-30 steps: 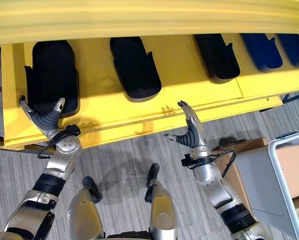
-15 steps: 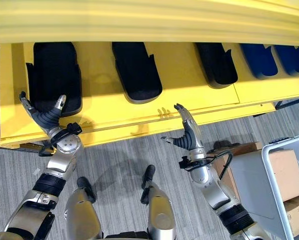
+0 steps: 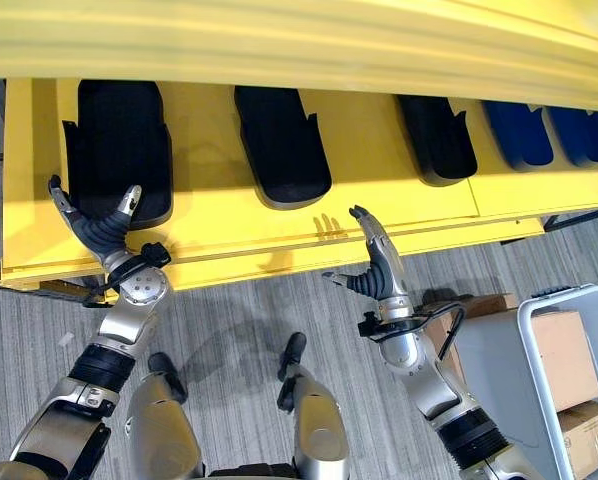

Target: Move parts from the plastic box to the shelf.

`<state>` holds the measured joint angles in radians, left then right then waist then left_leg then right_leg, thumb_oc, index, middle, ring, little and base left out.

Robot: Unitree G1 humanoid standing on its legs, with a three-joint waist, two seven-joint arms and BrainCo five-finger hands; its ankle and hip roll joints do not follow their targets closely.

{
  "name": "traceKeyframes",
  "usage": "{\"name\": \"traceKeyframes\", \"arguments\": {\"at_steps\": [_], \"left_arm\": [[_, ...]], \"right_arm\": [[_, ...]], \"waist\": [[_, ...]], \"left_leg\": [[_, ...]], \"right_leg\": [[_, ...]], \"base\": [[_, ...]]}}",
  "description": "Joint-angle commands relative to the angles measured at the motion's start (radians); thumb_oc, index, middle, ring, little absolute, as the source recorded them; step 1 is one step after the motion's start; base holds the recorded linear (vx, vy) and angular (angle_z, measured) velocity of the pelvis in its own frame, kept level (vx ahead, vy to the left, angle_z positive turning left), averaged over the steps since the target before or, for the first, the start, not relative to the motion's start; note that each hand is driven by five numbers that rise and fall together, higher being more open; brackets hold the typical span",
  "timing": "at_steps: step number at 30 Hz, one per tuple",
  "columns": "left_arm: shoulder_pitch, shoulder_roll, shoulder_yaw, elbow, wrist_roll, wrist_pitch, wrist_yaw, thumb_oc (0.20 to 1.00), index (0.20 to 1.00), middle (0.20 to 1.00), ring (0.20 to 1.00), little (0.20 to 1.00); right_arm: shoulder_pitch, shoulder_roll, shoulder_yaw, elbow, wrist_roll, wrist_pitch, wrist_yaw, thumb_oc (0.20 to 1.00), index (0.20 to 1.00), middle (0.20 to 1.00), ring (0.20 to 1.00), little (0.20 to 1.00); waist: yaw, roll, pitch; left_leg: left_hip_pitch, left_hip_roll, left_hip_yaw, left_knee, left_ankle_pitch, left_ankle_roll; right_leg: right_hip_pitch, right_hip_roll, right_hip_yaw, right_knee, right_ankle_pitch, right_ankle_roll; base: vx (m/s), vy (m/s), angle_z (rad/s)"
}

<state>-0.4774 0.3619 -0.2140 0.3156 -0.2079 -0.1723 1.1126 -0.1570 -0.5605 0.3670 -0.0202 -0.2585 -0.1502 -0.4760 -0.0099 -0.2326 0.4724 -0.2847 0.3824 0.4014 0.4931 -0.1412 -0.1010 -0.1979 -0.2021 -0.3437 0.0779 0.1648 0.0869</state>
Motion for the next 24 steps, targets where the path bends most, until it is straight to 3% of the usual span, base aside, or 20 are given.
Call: {"name": "traceKeyframes", "arguments": {"at_steps": [1, 7, 13, 15, 17, 19, 24], "left_arm": [[0.089, -0.105, -0.062, 0.032, -0.094, 0.028, -0.006, 1.0, 1.0, 1.0, 1.0, 1.0], [0.092, -0.109, -0.053, 0.045, -0.079, 0.012, 0.034, 1.0, 1.0, 1.0, 1.0, 1.0], [0.093, -0.113, -0.028, 0.061, -0.065, -0.046, 0.078, 1.0, 1.0, 1.0, 1.0, 1.0], [0.097, -0.11, -0.017, 0.061, -0.036, -0.08, 0.076, 1.0, 1.0, 1.0, 1.0, 1.0], [0.096, -0.112, -0.008, 0.042, -0.015, -0.199, 0.074, 1.0, 1.0, 1.0, 1.0, 1.0], [0.097, -0.107, 0.001, 0.005, 0.035, -0.247, 0.108, 1.0, 1.0, 1.0, 1.0, 1.0], [0.096, -0.09, 0.019, -0.068, 0.085, -0.307, 0.156, 1.0, 1.0, 1.0, 1.0, 1.0]], "right_arm": [[-0.036, -0.023, -0.014, -0.073, 0.028, -0.056, -0.032, 1.0, 1.0, 1.0, 1.0, 1.0], [-0.035, -0.02, -0.004, -0.066, 0.023, -0.053, -0.045, 1.0, 1.0, 1.0, 1.0, 1.0], [-0.036, -0.013, 0.004, -0.057, 0.011, -0.047, -0.05, 1.0, 1.0, 1.0, 1.0, 1.0], [-0.032, -0.011, 0.007, -0.055, 0.006, -0.044, -0.054, 1.0, 1.0, 1.0, 1.0, 1.0], [-0.028, -0.015, 0.009, -0.047, 0.01, -0.057, -0.052, 1.0, 1.0, 1.0, 1.0, 1.0], [-0.024, -0.012, 0.01, -0.05, -0.004, -0.063, -0.04, 1.0, 1.0, 1.0, 1.0, 1.0], [-0.009, -0.017, 0.015, -0.062, -0.013, -0.057, -0.038, 1.0, 1.0, 1.0, 1.0, 1.0]], "waist": [[-0.015, 0.013, 0.028], [-0.015, 0.021, 0.025], [-0.017, 0.034, 0.02], [-0.018, 0.038, 0.017], [-0.021, 0.044, 0.012], [-0.023, 0.049, 0.01], [-0.026, 0.057, 0.004]], "left_leg": [[0.057, -0.058, 0.012, -0.125, 0.059, 0.011], [0.061, -0.062, 0.014, -0.129, 0.061, 0.012], [0.066, -0.068, 0.014, -0.132, 0.063, 0.014], [0.068, -0.07, 0.013, -0.132, 0.063, 0.016], [0.075, -0.073, 0.014, -0.134, 0.062, 0.017], [0.081, -0.076, 0.015, -0.138, 0.062, 0.018], [0.09, -0.078, 0.018, -0.142, 0.062, 0.019]], "right_leg": [[0.058, 0.02, -0.008, 0.135, -0.167, 0.061], [0.062, 0.018, -0.008, 0.13, -0.166, 0.059], [0.063, 0.012, -0.006, 0.133, -0.168, 0.059], [0.062, 0.008, -0.005, 0.137, -0.168, 0.06], [0.065, 0.004, -0.003, 0.137, -0.168, 0.059], [0.068, 0.002, -0.002, 0.136, -0.169, 0.059], [0.073, -0.003, -0.001, 0.137, -0.171, 0.058]], "base": [[0.0, 0.0, 0.0], [0.0, 0.0, 0.0], [0.0, 0.0, 0.0], [0.0, 0.0, 0.0], [0.01, 0.035, 0.0], [0.01, 0.017, 0.01], [0.0, 0.007, 0.0]]}}
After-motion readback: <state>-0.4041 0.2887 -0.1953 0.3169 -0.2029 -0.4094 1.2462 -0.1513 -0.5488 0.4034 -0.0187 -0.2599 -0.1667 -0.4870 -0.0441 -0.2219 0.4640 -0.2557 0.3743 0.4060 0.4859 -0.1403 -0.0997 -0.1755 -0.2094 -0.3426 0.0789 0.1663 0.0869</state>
